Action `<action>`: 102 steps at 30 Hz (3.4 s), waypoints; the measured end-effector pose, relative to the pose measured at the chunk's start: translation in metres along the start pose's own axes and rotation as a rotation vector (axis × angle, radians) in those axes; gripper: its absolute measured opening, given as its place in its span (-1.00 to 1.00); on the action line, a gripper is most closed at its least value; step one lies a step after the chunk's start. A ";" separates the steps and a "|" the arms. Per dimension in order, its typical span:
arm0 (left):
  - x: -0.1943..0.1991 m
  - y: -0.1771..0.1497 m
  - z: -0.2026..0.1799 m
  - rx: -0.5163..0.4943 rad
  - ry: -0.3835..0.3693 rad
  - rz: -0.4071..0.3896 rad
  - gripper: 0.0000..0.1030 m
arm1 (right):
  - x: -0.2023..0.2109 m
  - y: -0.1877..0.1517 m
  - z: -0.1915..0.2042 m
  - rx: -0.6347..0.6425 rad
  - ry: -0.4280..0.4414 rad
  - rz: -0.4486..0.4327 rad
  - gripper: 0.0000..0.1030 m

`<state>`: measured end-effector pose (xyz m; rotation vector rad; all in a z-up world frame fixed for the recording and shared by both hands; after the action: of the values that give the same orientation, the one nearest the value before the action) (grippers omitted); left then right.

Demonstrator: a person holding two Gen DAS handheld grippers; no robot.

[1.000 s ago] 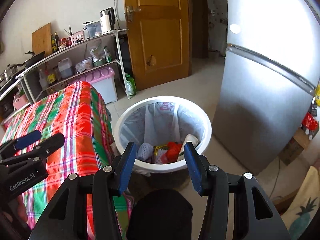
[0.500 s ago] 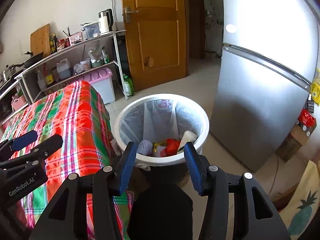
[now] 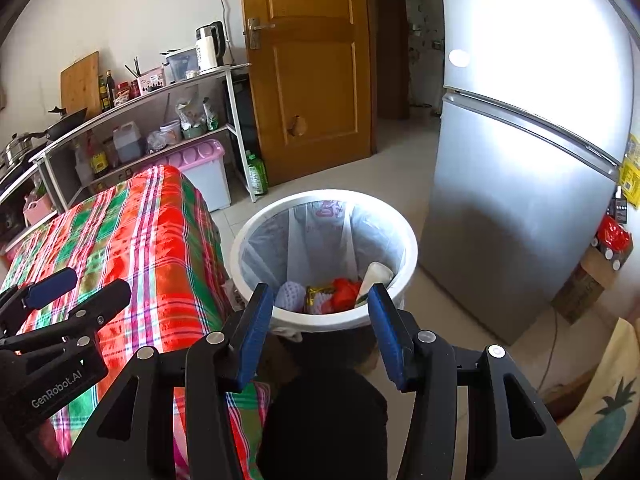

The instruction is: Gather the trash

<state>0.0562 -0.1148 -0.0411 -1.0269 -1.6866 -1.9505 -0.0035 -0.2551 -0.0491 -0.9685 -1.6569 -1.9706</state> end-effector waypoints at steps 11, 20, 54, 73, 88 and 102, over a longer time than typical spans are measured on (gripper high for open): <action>0.001 -0.001 -0.003 -0.001 -0.012 -0.002 0.48 | 0.000 0.000 -0.001 -0.003 0.005 0.001 -0.02; 0.001 0.000 -0.003 -0.004 -0.013 -0.002 0.48 | 0.001 -0.001 0.003 0.005 0.005 -0.004 -0.02; 0.003 0.000 -0.002 -0.003 -0.014 -0.007 0.48 | 0.003 -0.001 0.006 0.015 0.004 -0.003 -0.02; 0.004 0.000 -0.002 -0.002 -0.014 -0.007 0.48 | 0.004 0.001 0.007 0.018 0.004 -0.003 -0.02; 0.004 0.000 -0.002 -0.002 -0.014 -0.007 0.48 | 0.003 0.001 0.007 0.020 0.006 -0.003 -0.02; 0.003 -0.001 0.000 0.007 -0.019 -0.005 0.48 | 0.003 0.001 0.007 0.021 0.006 -0.004 -0.02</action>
<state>0.0536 -0.1145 -0.0394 -1.0422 -1.7065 -1.9423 -0.0026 -0.2483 -0.0457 -0.9514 -1.6742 -1.9522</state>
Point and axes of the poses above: each gripper's, at about its wrist camera, not at the fingertips, and x roughly against the way its jaws point, z to its left, y to its top, the point moved 10 cm from there along -x, roughly the way its jaws point, and after that the axes turned 7 degrees about z, right-handed, at the moved point
